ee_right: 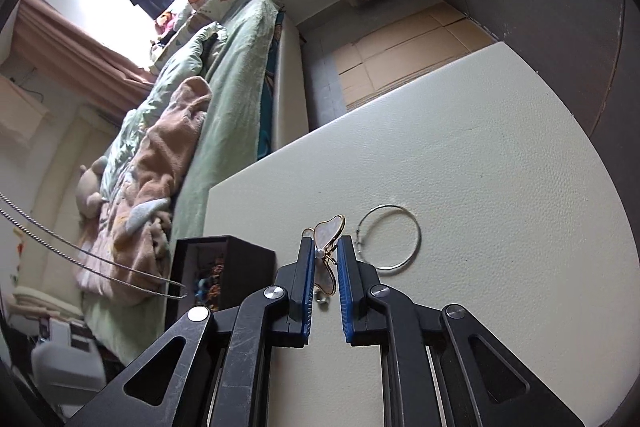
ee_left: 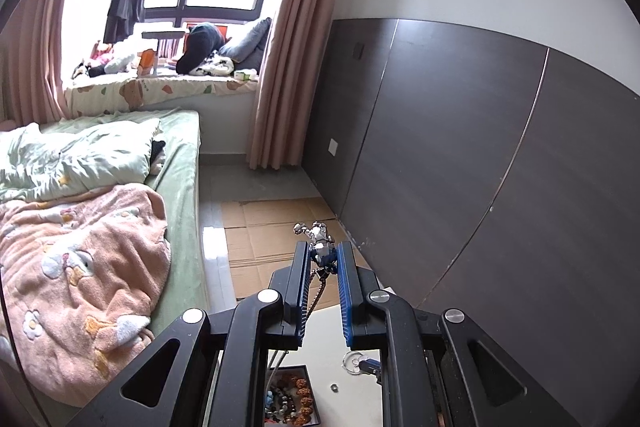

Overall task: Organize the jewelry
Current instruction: 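Lower the necklace into the black box and open both tools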

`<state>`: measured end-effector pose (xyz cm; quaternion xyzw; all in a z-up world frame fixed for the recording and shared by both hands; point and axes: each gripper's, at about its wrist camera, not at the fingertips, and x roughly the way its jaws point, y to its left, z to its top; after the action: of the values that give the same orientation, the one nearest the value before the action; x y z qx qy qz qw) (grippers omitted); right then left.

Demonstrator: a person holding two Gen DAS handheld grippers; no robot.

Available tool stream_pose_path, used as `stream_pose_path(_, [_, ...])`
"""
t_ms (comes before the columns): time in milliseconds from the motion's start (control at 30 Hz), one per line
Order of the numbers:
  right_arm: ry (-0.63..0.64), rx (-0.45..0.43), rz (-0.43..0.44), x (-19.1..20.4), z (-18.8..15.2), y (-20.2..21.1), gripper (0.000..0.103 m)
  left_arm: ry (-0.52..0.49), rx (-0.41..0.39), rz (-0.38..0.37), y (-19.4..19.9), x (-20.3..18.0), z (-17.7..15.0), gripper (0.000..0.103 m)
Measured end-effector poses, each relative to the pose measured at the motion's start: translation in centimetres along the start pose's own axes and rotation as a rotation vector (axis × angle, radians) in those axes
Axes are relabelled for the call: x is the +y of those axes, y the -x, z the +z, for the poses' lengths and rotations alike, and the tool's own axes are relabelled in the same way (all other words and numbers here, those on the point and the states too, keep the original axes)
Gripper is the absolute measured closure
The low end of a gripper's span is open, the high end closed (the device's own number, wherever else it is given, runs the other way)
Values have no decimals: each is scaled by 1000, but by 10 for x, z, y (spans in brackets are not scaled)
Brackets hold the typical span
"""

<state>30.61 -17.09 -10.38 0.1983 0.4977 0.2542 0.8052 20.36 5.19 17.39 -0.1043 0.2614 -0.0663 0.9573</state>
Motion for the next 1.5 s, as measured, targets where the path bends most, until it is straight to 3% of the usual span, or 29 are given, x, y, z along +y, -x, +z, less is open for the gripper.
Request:
stream_pose_path(267, [76,-20,76,34,-7,1,90,25,71,17,-26,17,-28,89])
stream_pose_path(700, [113,-68,124,48,-10,16,90,129,295,62,-113,53,-134,89])
stream_pose_path(833, [119,-71,140,49,-11,17,90,220,371,54,-139,69,-161,86])
stream_pose_path(867, [122,-69,143,49,-12,17,90,233,385,70,-144,72,-167,77])
stream_pose_path(900, [124,-67,149,50,-13,17,90,236,393,86,-147,75,-171,55])
stream_pose_path(967, [131,-63,160,54,-14,15,90,237,374,99,-147,79,-177,26])
stream_pose_path(1133, [154,-33,178,66,-16,1,90,252,318,145,-134,93,-176,25])
stream_pose_path(1367, [222,67,206,97,-22,-33,89,382,294,198,-125,135,-183,25])
stream_pose_path(1400, [226,95,199,97,-23,-38,82,388,289,202,-124,137,-183,25])
stream_pose_path(1433, [220,109,181,95,-24,-40,58,390,284,205,-122,138,-183,25])
stream_pose_path(1500, [201,87,150,85,-25,-36,25,384,281,207,-123,136,-182,25])
